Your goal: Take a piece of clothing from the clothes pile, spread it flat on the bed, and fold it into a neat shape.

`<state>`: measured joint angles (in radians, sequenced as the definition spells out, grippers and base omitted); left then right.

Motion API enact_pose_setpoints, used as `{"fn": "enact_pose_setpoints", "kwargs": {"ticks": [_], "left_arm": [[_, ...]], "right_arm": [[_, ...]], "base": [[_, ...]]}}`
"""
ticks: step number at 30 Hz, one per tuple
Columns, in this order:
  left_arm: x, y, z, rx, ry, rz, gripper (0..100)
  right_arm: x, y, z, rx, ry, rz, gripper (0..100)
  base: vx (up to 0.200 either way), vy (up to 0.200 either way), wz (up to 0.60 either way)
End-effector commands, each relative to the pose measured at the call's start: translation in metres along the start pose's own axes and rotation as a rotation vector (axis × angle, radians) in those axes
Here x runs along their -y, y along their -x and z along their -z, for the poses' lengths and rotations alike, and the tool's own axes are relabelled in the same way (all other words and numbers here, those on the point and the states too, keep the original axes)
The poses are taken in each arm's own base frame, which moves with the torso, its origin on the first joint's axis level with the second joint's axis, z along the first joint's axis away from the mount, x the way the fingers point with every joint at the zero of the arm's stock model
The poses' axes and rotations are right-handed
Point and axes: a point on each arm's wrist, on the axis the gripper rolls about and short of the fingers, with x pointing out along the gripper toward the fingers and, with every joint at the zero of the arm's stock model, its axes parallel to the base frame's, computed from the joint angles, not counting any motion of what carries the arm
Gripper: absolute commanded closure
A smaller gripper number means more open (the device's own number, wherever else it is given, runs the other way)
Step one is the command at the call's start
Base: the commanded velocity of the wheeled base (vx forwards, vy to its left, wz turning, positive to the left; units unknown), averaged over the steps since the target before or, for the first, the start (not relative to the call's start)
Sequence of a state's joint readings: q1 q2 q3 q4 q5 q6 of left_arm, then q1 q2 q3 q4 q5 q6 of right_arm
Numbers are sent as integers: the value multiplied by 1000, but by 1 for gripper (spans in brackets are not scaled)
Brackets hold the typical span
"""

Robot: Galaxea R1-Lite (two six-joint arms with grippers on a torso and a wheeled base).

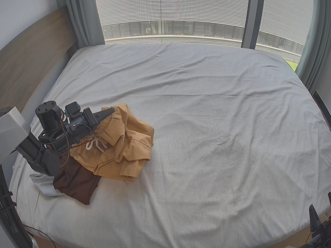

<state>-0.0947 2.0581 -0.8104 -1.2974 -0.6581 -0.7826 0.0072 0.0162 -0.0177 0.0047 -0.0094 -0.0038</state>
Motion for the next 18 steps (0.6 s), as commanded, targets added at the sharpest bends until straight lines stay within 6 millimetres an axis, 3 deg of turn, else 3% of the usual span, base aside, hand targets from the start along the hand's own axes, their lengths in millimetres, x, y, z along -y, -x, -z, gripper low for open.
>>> {"fn": "enact_pose_setpoints", "kwargs": {"ticks": [1,15,18], "left_arm": [[5,-4,-1,31,50,2,100],[19,-13,-21,135,353,76,100],[30,-15,-23,140,390,102,100]], "right_arm": [[0,0,4,2,-1,1,0],[0,0,4,2,1,1,0],[0,0,5,0,1,1,0]], "base": [[0,0,0],[0,0,0],[0,0,0]]}}
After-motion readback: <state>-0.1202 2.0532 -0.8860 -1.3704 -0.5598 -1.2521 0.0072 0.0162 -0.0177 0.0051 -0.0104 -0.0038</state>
